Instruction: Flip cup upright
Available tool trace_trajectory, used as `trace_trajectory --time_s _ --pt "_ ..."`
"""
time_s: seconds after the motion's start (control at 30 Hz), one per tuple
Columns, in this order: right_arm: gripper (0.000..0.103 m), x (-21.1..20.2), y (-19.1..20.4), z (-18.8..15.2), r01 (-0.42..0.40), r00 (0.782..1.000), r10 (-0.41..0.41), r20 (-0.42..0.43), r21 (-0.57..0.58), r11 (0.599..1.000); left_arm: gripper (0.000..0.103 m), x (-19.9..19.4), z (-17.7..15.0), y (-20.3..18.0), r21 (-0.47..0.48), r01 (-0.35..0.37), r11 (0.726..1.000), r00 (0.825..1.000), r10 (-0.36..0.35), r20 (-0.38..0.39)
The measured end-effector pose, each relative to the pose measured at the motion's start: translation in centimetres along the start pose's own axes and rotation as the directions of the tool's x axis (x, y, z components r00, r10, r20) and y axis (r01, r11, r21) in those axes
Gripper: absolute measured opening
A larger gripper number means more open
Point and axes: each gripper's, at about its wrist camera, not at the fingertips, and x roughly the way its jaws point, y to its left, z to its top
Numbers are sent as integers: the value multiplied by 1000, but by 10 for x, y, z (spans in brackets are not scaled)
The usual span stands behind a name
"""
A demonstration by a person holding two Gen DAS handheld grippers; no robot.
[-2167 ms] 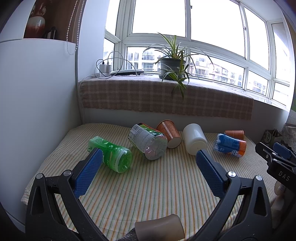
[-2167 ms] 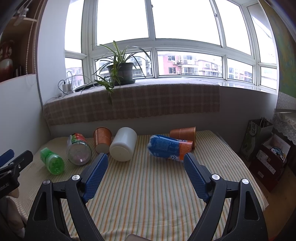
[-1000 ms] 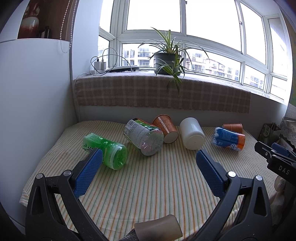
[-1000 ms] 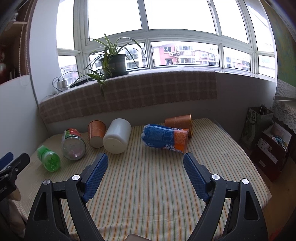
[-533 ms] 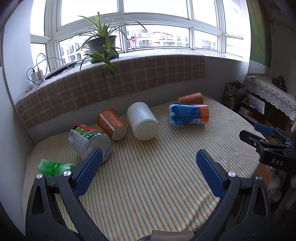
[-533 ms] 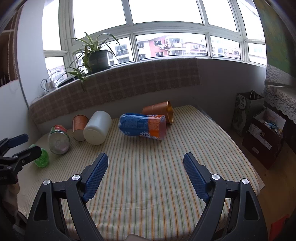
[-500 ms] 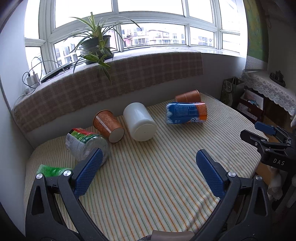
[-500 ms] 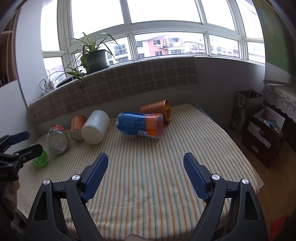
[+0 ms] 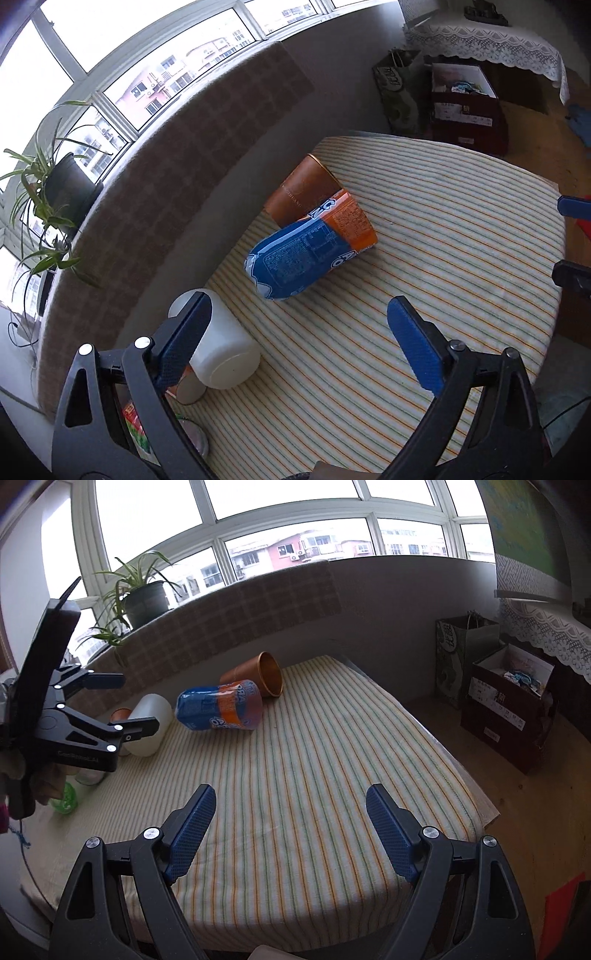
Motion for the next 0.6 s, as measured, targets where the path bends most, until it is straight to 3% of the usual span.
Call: trace_trajectory --time_s 0.17,0.33,0.6 --pt "83 -6 -29 -4 30 1000 -30 -4 61 998 98 42 24 -18 178 -84 980 993 97 -63" --pt "83 -13 -59 -7 69 998 -69 -2 121 990 97 77 30 -29 307 -92 947 983 136 -126" --pt "83 -7 -88 -11 86 996 -79 -46 178 980 97 111 34 -35 415 -123 902 969 200 -146"
